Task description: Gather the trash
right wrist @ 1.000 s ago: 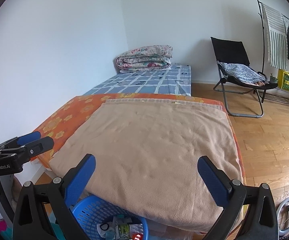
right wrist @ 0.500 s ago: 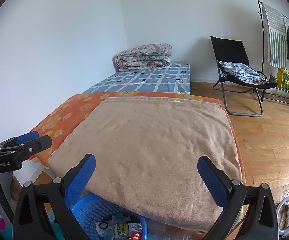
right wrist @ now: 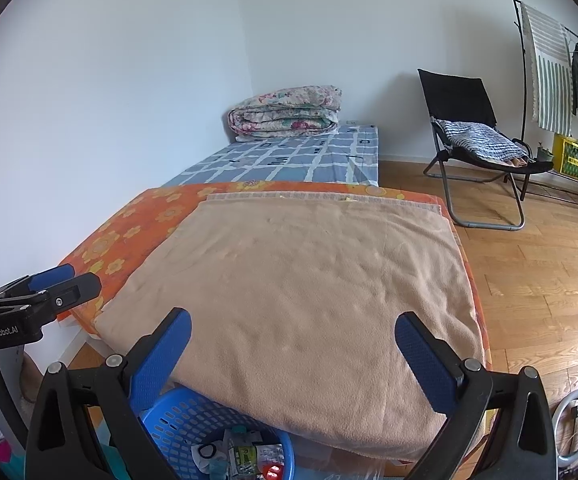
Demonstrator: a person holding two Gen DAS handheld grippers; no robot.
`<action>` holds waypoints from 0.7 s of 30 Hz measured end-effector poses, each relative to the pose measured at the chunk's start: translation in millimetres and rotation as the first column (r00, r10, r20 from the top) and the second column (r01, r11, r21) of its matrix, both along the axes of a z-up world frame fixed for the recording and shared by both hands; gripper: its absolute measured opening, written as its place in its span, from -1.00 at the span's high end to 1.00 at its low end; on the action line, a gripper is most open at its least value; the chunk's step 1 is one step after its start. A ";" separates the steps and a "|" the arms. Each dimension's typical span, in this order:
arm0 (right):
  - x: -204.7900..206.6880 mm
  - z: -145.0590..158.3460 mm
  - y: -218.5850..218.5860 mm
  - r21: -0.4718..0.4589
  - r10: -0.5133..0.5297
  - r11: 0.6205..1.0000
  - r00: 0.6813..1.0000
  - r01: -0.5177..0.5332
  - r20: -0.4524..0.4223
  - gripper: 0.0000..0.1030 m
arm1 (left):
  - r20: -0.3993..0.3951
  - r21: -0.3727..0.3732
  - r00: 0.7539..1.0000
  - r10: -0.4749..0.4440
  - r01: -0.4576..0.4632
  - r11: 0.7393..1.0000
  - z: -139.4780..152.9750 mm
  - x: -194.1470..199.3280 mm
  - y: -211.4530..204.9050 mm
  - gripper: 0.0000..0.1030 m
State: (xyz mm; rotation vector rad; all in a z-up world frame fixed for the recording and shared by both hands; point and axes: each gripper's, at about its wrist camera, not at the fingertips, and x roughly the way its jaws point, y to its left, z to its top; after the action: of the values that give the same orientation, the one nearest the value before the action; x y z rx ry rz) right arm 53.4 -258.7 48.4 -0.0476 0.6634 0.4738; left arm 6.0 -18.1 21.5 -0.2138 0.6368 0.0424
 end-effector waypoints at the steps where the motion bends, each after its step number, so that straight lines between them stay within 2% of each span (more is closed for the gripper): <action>1: 1.7 -1.0 -0.4 -0.001 0.000 1.000 1.000 0.000 -0.002 -0.99 | -0.001 0.000 1.000 0.000 0.000 1.000 0.0 0.0 0.1 -0.98; 6: 3.0 -2.6 -1.3 -0.003 -0.002 1.000 1.000 0.002 -0.008 -0.99 | -0.011 0.000 1.000 -0.003 0.003 1.000 -1.6 -1.2 3.1 -0.98; 13: 4.3 -4.4 -0.8 -0.007 0.003 1.000 1.000 -0.003 -0.015 -0.99 | -0.006 0.049 1.000 0.010 -0.010 0.999 -2.2 -7.5 3.8 -0.98; 18: 3.8 -6.5 0.6 -0.016 0.007 1.000 1.000 -0.008 -0.017 -0.99 | 0.000 0.114 0.999 0.047 -0.047 0.992 -0.6 -10.3 -0.5 -0.98; 21: 5.1 -7.3 1.0 -0.017 0.007 1.000 1.000 -0.008 -0.021 -0.99 | 0.004 0.122 0.999 0.044 -0.044 0.992 -0.9 -9.8 -1.5 -0.98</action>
State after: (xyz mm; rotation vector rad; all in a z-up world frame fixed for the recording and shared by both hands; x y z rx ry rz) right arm 58.5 -257.8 41.1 -0.0616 0.6882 0.4761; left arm -3.8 -19.5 20.6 -0.1100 0.6264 0.1232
